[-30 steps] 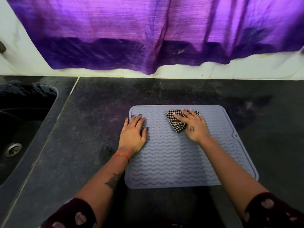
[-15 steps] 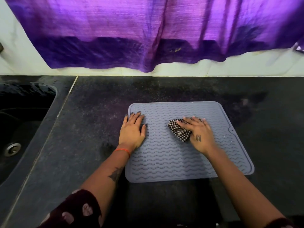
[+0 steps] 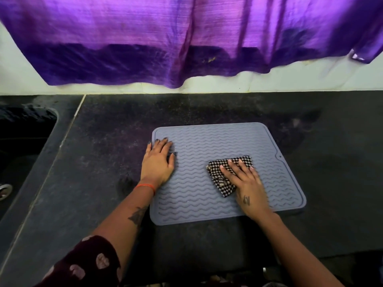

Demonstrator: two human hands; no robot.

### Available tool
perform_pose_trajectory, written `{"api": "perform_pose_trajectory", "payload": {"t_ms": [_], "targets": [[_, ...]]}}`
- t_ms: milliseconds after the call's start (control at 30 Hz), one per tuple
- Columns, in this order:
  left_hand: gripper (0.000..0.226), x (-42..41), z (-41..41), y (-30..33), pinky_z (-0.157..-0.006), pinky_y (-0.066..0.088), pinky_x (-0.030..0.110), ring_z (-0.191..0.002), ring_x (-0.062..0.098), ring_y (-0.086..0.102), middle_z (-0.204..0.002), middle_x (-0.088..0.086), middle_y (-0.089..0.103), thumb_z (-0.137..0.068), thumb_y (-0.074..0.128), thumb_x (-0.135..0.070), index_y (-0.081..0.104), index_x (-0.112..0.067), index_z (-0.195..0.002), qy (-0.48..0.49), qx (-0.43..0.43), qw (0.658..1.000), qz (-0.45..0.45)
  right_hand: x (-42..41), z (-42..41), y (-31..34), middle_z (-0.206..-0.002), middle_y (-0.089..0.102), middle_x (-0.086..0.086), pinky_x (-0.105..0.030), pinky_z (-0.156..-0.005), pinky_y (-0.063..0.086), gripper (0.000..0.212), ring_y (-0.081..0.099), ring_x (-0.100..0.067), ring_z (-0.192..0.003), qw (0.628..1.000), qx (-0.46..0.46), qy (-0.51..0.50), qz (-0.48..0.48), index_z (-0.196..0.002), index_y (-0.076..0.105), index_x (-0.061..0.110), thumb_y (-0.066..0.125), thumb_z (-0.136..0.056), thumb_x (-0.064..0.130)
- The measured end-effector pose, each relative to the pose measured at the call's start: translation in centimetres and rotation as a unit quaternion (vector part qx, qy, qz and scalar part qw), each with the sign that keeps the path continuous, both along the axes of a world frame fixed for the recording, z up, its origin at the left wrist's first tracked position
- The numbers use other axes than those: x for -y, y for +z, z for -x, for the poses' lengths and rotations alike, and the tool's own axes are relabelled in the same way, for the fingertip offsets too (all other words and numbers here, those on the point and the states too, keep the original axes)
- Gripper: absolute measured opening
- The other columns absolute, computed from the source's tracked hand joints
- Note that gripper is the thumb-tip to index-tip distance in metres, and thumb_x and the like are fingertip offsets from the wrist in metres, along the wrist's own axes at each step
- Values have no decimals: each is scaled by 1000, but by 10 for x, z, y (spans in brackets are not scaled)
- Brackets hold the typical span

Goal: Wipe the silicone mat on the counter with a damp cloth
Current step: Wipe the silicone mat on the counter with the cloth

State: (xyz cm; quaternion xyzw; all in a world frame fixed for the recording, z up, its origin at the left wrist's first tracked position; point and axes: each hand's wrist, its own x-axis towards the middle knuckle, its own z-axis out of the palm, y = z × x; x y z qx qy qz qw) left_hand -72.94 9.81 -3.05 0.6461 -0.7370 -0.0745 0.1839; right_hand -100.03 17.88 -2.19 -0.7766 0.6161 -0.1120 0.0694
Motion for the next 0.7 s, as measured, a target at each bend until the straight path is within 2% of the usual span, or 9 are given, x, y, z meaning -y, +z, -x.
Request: {"api": "perform_pose_trajectory", "payload": {"t_ms": [100,233,367,467,533,600,633,700], "targets": [[58,0,0,1,-118,6,37,-138,24,31,-147,6,38,-88,29,-39,43,-13,-138,-3,-1,1000,1,8,1,9,-150,31,9,-29,-111,2,77,19,-18,-142,1000,8,4,-29,-139,33,40,34,-68,11],[58,-1,0,1,-118,6,37,-138,24,31,-147,6,38,-88,29,-40,44,-13,-138,-3,-3,1000,3,-3,7,16,-147,34,13,-26,-111,5,74,22,-14,-141,999,34,11,-32,-138,37,39,24,-66,23],[58,-1,0,0,-118,7,39,-138,25,31,-147,7,39,-89,30,-39,44,-12,-137,-3,-7,1000,1,-24,11,-1,-149,26,15,-32,-113,6,71,17,-11,-140,999,18,38,-18,-139,33,41,34,-68,33],[58,-1,1,0,-118,7,38,-138,25,30,-147,7,38,-88,28,-40,44,-12,-137,-6,-7,1000,0,-13,17,10,-144,24,26,-22,-104,6,65,16,-1,-137,998,38,38,-38,-134,38,49,33,-68,44],[58,-2,0,0,-118,7,38,-138,24,30,-148,6,38,-89,28,-40,44,-13,-137,-2,-5,1000,0,-9,19,20,-137,41,25,-22,-98,14,56,31,-3,-132,997,64,33,-22,-125,50,46,35,-71,41],[58,-4,0,0,-118,7,38,-137,25,32,-147,7,39,-89,28,-39,46,-12,-136,-3,-8,1000,5,-14,21,22,-127,57,17,-25,-96,22,48,48,-10,-123,996,83,21,17,-118,59,40,47,-73,27],[57,-4,0,0,-118,8,38,-137,25,32,-146,8,40,-89,29,-39,46,-11,-136,-3,-10,1000,8,-20,22,17,-124,59,15,-25,-98,22,49,51,-12,-121,996,76,20,33,-117,59,39,52,-71,21],[57,-4,0,1,-118,8,39,-136,26,33,-146,9,40,-88,29,-38,47,-10,-135,-3,-12,1000,8,-33,22,4,-130,55,16,-23,-104,16,60,44,-10,-126,997,67,25,30,-120,53,42,56,-66,16]]}}
